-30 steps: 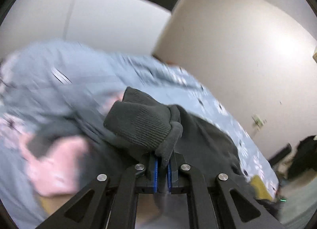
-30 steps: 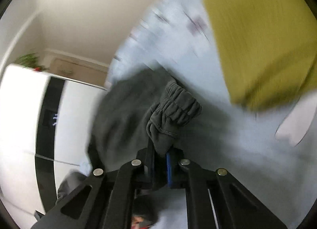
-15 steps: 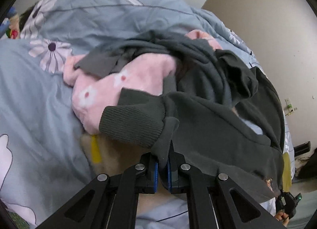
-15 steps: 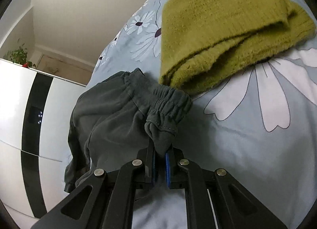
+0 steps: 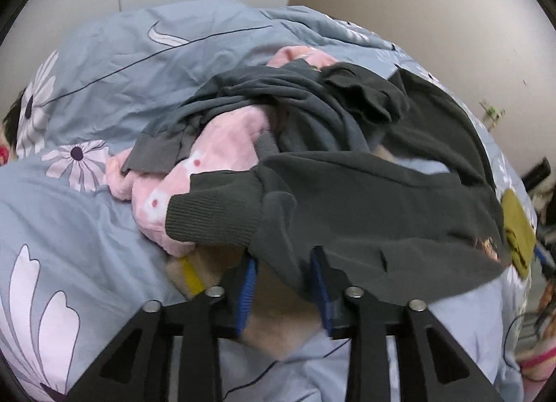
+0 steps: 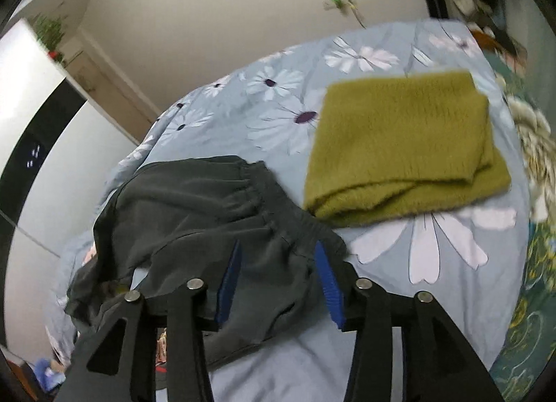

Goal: Fold clothes

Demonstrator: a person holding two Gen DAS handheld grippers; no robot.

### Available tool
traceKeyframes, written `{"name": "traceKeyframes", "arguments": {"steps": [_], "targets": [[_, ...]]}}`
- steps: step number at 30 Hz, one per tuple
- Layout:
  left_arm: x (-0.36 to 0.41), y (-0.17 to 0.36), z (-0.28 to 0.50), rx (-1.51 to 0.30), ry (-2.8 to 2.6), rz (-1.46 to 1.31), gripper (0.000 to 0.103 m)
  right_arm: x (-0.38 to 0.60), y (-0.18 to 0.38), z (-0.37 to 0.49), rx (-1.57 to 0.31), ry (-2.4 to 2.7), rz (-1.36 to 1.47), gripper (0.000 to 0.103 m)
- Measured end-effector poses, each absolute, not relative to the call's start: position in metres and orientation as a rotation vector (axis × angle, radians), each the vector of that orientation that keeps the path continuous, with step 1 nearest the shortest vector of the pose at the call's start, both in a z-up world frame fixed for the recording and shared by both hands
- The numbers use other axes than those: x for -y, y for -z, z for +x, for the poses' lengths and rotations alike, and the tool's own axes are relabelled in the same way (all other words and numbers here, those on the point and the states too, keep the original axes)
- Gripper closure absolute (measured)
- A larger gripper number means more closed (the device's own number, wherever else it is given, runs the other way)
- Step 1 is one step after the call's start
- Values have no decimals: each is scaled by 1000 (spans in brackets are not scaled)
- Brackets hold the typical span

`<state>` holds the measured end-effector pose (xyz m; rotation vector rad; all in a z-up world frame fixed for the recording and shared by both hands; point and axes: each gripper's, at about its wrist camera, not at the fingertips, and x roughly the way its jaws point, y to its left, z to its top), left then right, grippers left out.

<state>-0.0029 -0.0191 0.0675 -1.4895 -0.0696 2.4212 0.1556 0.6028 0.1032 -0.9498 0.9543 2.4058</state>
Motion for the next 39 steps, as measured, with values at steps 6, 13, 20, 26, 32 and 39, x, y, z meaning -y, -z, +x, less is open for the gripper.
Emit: {"name": "traceKeyframes", "arguments": {"steps": [6,13,20,26,32,39], "targets": [[28,-67,6,100,-2415,-1488,56,-557,-120,112,-881,-2551,-1015,56],[38,-71,13,119,-2417,-1462,55,-506,-119,68,-830,-2662,-1149,56],[19,-78,-4,45,-2374,-1386,53,-480,-111,52,-801,-2679,-1242,55],[-44,-95,-40,-303,-2333,-1192,40,-472,-110,50,-797,-2662,-1274,55],[-119,-79,-86,-713,-2283,-1055,36,-467,-105,48,-789,-2645,-1312,55],[-150,-41,-89,-1276,-2285,-804,35,-464,-97,44,-807,-2617,-1351,53]]}}
